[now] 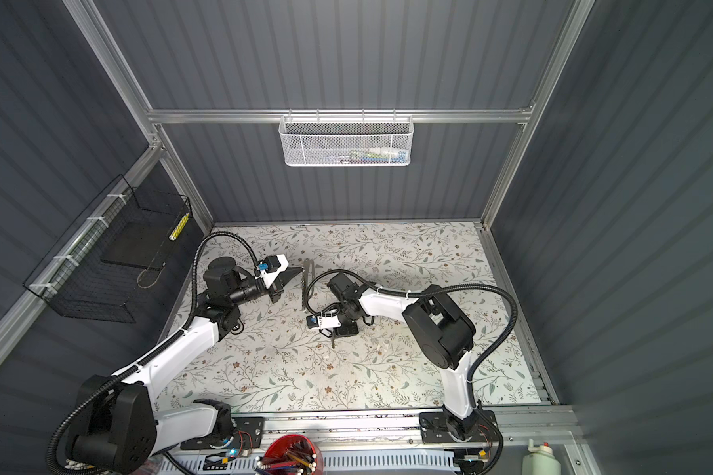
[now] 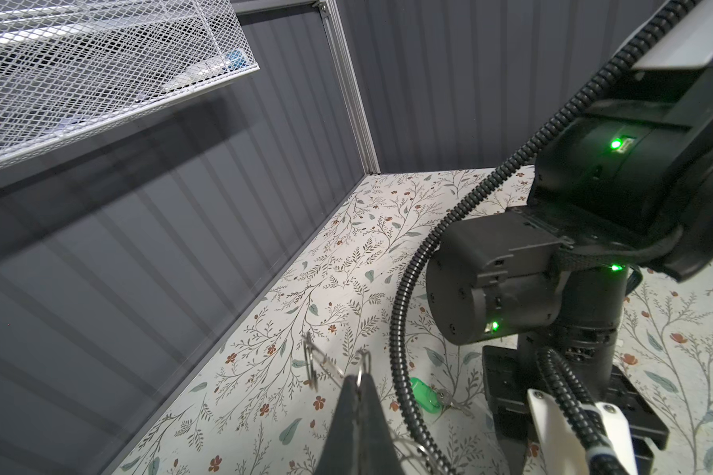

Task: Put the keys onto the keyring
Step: 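Move the right gripper down toward the black-tag key while the left gripper holds the plate, then lower the right gripper onto the black-tag key's ring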

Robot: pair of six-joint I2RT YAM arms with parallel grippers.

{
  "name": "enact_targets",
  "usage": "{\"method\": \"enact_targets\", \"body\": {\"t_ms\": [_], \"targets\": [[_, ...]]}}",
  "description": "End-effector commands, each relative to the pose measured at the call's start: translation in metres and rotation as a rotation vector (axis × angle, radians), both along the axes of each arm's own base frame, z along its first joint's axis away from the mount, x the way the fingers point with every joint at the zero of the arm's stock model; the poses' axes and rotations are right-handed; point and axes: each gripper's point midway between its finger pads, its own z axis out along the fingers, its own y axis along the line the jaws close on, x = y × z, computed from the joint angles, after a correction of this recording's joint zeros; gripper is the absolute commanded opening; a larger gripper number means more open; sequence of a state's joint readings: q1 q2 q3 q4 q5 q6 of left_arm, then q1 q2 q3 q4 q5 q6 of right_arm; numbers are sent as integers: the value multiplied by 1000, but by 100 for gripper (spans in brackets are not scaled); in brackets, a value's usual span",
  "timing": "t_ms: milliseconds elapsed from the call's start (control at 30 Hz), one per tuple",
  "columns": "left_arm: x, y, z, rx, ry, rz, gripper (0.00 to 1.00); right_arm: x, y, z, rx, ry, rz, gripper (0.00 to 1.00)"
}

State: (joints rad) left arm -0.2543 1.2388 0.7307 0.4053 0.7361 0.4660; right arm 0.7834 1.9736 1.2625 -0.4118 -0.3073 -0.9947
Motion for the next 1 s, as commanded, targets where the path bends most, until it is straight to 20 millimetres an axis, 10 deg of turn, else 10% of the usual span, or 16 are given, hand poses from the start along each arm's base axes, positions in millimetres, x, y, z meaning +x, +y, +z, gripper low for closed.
{"method": "enact_targets", "body": {"t_ms": [0,367,967], "targets": [[-6,1,8,-19,-20,-7,0,-8,-10,3,-24,32,-58,48],[16,27,1,-1,-8,225,0,-27,-5,59,-25,353,-588,42],[21,47,-4,-51,-36,334,0,-27,-2,34,-330,336,-1183,38]]}}
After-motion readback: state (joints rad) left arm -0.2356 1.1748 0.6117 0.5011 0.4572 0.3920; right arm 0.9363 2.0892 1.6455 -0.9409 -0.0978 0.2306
